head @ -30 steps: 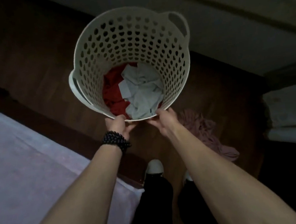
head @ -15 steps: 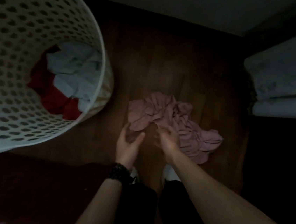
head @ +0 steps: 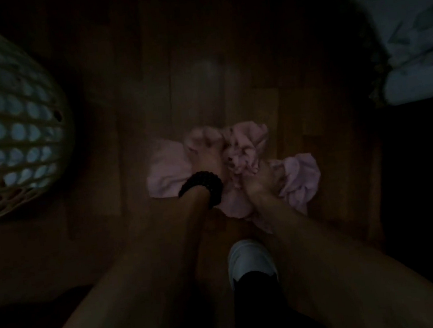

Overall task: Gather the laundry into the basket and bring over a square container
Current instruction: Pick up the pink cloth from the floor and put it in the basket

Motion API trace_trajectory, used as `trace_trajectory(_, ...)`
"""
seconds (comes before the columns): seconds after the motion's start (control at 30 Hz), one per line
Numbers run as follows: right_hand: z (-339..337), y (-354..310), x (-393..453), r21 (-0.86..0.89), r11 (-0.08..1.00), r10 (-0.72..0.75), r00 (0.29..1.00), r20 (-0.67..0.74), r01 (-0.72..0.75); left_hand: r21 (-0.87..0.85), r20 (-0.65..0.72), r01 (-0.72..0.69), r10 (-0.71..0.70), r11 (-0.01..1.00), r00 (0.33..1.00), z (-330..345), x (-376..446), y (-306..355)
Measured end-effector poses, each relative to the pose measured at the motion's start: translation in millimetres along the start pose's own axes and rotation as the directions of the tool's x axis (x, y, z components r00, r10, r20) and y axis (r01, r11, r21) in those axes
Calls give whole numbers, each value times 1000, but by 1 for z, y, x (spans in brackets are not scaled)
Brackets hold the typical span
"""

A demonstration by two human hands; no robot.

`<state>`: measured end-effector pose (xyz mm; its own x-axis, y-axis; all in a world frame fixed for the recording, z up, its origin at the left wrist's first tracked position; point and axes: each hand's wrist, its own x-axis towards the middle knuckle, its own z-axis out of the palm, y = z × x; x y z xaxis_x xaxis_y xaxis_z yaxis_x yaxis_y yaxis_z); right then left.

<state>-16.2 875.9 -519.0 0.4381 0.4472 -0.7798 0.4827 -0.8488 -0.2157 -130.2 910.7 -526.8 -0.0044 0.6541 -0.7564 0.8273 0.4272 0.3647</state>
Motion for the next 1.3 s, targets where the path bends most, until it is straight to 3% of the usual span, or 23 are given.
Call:
trace_trajectory(0.07,-6,-6,-9,24,994,-102,995,-19,103,-141,-23,-62,59,988,998,-5,-15,4)
trace_trajectory(0.17,-33,-26,-46,152,973,-167,984,-68,176,-302,-83,-45,21,952,996,-46,-45,8)
trace_trajectory(0.37,-109,-137,-188,312,895,-317,947,-58,318,-465,-316,-105,-53,879,947,-203,-165,35)
trace_trajectory(0.43,-133,-187,-242,356,855,-383,922,-55,377,-506,-437,-177,-73,844,897,-265,-209,44)
trace_trajectory(0.57,-167,-306,-380,392,692,-626,775,-92,606,-605,-666,-415,-145,680,732,-412,-315,31)
trace_trajectory(0.7,-152,-378,-481,418,585,-750,660,-49,696,-633,-751,-491,-320,598,578,-496,-388,-9)
trace_trajectory(0.77,-136,-398,-516,421,585,-768,640,15,693,-673,-731,-490,-396,554,556,-515,-407,-35)
trace_trajectory(0.83,-117,-409,-533,382,600,-782,616,93,703,-716,-687,-448,-423,536,591,-526,-414,-62)
trace_trajectory(0.97,-85,-403,-533,291,727,-685,632,363,622,-801,-506,-260,-378,538,775,-524,-406,-117)
trace_trajectory(1.07,-65,-379,-505,158,798,-589,699,406,581,-900,-324,-139,-419,414,848,-485,-393,-141)
trace_trajectory(1.1,-59,-370,-495,129,821,-556,729,398,556,-946,-224,-73,-478,315,849,-465,-390,-144)
trace_trajectory(1.17,-42,-350,-472,17,861,-477,794,377,509,-992,93,128,-570,20,816,-421,-381,-146)
trace_trajectory(1.23,-29,-328,-450,-79,899,-382,858,343,431,-917,391,280,-501,-284,772,-373,-370,-142)
trace_trajectory(1.3,-14,-311,-428,-133,935,-272,906,326,329,-793,548,288,-423,-536,722,-338,-353,-137)
